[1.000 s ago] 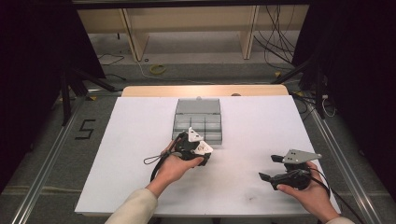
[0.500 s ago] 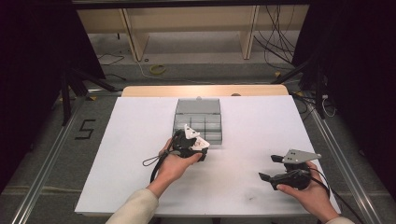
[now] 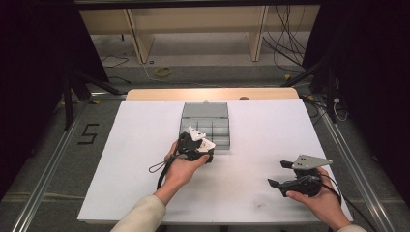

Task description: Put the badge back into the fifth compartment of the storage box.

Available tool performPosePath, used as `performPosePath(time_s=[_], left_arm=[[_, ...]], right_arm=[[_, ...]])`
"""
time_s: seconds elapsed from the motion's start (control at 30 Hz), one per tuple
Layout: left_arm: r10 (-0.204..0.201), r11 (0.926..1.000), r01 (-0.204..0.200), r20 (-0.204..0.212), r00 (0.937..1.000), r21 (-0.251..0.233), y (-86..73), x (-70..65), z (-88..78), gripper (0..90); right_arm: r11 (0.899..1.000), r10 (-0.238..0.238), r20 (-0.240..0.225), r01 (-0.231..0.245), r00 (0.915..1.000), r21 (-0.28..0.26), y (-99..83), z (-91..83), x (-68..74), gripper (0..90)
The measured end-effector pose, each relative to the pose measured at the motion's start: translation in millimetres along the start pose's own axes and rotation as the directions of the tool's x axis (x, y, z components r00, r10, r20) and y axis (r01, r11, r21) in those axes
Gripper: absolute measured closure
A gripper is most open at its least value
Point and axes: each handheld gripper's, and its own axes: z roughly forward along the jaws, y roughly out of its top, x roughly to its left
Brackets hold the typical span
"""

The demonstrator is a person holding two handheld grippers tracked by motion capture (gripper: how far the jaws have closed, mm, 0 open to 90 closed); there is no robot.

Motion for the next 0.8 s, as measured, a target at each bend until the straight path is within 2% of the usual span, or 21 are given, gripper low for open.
performPosePath(time_s=[0.27,0.43,0.8], left_arm=[[-0.016,0.9997,0.017,-0.031,0.9994,0.015,4.6,1.3,4.1,32.6],[-0.044,0.999,0.045,-0.053,0.9976,0.009,9.1,2.6,6.8,32.6],[-0.074,0.9971,0.076,-0.079,0.9941,0.013,14.9,9.0,16.8,32.6]], right_arm=[[1.0,0.001,0.001,-0.001,1.0,0.0,0.2,-0.1,0.4,16.2],[1.0,0.001,0.0,-0.001,1.0,-0.002,0.2,-0.5,0.4,16.2],[1.0,0.003,-0.002,-0.003,1.0,-0.002,0.1,-0.1,0.9,16.2]])
